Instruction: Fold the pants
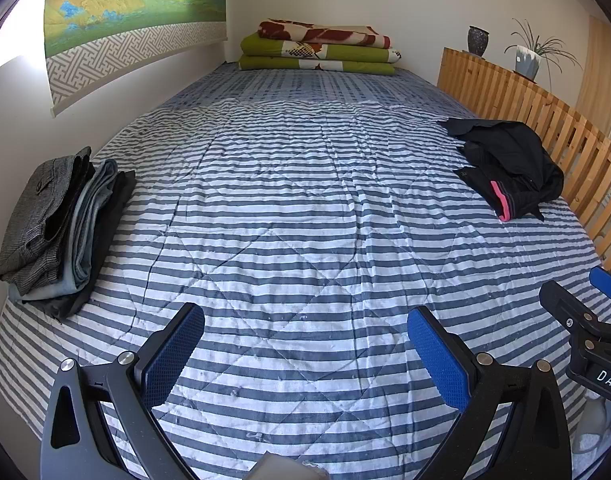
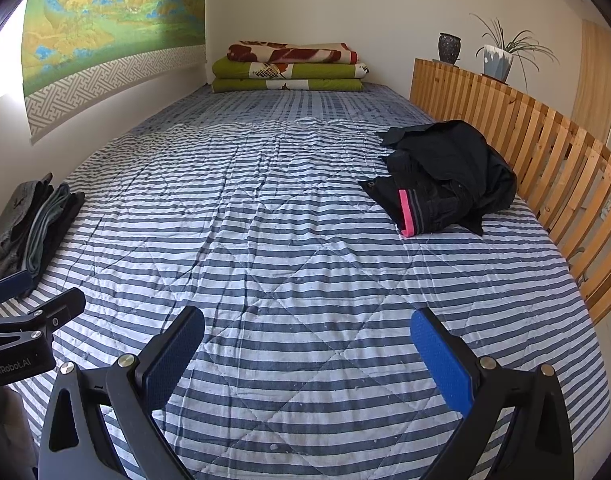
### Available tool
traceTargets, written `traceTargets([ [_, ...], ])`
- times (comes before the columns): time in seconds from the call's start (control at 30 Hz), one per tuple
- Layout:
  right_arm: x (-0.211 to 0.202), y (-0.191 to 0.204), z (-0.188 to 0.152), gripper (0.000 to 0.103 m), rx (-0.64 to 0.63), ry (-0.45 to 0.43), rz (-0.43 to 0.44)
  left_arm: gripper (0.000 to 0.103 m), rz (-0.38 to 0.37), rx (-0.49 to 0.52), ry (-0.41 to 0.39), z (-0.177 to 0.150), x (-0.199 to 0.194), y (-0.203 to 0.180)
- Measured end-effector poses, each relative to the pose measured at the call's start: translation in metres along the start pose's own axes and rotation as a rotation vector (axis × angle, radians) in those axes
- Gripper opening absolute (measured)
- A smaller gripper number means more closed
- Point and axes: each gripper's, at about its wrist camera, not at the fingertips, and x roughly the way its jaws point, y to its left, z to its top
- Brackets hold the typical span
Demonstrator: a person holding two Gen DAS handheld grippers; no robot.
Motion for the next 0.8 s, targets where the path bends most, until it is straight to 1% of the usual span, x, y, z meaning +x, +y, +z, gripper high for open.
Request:
traceTargets([
  [0.8, 0.0037, -0.0036, 0.0003, 0.101, 0.005, 0.011, 0.0, 0.102, -0.006, 0.009, 0.012, 0.0002, 0.0058, -0.0036],
])
